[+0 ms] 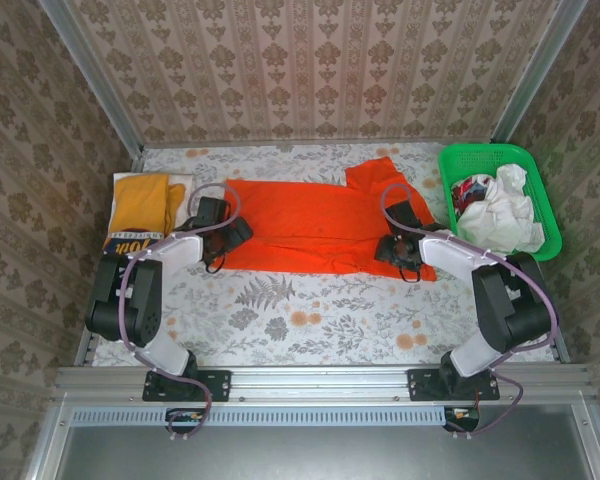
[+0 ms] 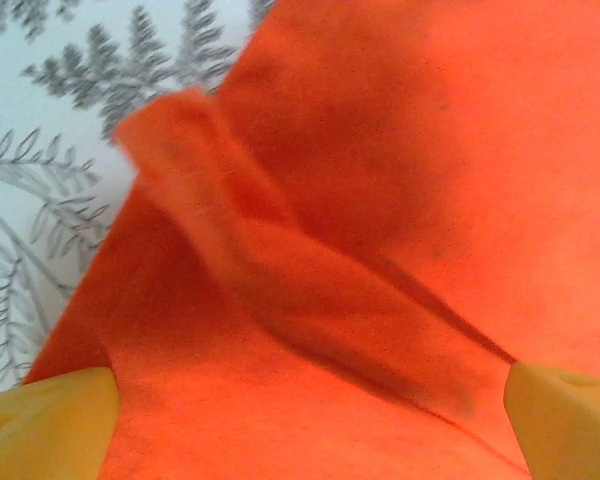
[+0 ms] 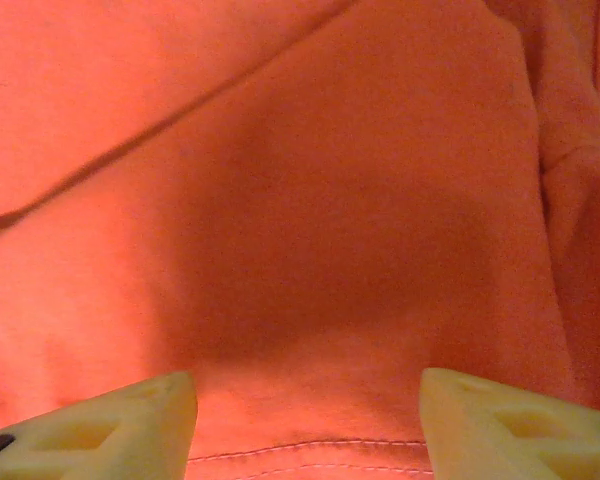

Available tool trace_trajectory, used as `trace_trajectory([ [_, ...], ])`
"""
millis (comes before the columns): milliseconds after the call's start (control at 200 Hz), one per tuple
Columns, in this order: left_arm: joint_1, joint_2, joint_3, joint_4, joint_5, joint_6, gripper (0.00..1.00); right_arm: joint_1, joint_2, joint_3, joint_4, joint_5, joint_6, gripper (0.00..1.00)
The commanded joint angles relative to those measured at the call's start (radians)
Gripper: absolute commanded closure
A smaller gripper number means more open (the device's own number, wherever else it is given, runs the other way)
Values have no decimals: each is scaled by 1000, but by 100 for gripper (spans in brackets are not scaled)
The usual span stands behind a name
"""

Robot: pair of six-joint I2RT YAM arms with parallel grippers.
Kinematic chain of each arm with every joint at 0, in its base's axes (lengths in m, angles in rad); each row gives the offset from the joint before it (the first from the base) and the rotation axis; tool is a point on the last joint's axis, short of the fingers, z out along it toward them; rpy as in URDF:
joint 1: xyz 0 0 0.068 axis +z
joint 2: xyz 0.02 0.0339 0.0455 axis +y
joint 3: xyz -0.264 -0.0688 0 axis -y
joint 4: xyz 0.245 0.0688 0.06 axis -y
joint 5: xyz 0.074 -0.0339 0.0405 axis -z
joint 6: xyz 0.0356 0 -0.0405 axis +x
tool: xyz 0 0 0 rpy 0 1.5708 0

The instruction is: Fold and stack the t-shirts

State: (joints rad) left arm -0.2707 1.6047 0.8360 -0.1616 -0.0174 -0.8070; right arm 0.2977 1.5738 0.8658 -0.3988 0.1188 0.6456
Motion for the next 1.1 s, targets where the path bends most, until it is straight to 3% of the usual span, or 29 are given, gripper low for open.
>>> trace_trajectory([
  [0, 14, 17, -43, 16, 32, -23, 0, -11, 3, -28, -31, -9, 50, 39],
  [130, 19, -10, -101, -18, 40, -20, 0, -3, -11, -65, -60, -54, 60, 39],
  [475, 52, -260, -339, -94, 65, -114, 0, 43, -147, -168, -131, -74, 59, 39],
  [660, 44, -370, -262, -231, 28, -82, 0, 55, -226, -126, -119, -77, -28, 37],
  [790, 50, -335, -161, -277, 12, -78, 2, 55, -210, -88, -115, -74, -53, 36],
  [1095, 61, -103, -6, -230, 89, -98, 14, 58, -205, -95, -95, -67, -40, 36],
])
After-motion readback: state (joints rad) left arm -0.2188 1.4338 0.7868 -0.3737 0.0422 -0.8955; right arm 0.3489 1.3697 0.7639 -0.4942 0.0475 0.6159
